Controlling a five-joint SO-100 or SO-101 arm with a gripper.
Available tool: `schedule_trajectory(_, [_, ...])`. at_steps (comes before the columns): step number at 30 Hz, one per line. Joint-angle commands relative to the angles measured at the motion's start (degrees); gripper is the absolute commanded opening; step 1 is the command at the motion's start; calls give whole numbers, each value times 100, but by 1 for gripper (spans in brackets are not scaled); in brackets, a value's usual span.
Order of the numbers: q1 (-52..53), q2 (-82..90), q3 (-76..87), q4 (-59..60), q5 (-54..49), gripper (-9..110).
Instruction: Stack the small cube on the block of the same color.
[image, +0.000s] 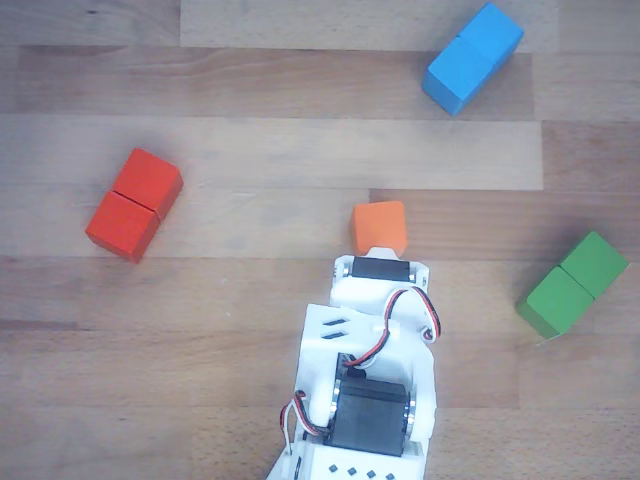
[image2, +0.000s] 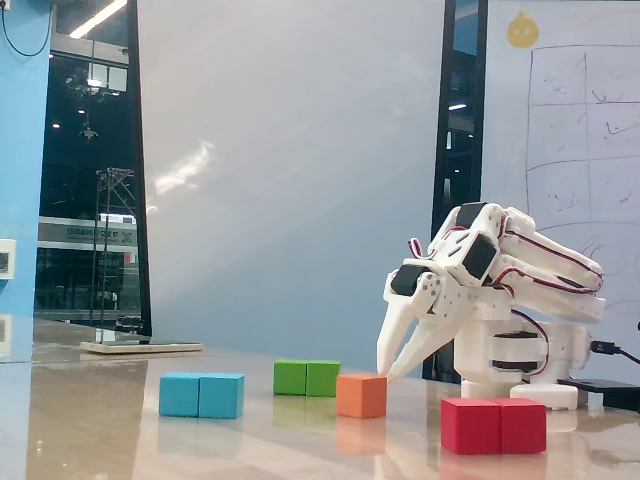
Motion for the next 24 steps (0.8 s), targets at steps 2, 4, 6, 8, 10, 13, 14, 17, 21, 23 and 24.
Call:
schedule_trajectory(2, [-44, 185, -378, 97, -44, 0])
schedule_trajectory(4, [-44, 176, -378, 97, -44, 0])
schedule_trajectory(6, [-26, 176, -378, 97, -44, 0])
schedule_trajectory(8, [0, 176, -378, 97, -26, 0])
schedule_trajectory(10, [-9, 176, -387, 97, -35, 0])
schedule_trajectory(13, [9, 167, -387, 97, -35, 0])
schedule_trajectory(14, [9, 167, -387, 97, -35, 0])
schedule_trajectory(17, [9, 167, -387, 97, -35, 0])
schedule_trajectory(21, [9, 167, -387, 97, -35, 0])
schedule_trajectory(23, [9, 167, -387, 97, -35, 0])
schedule_trajectory(24, [9, 167, -387, 97, -35, 0])
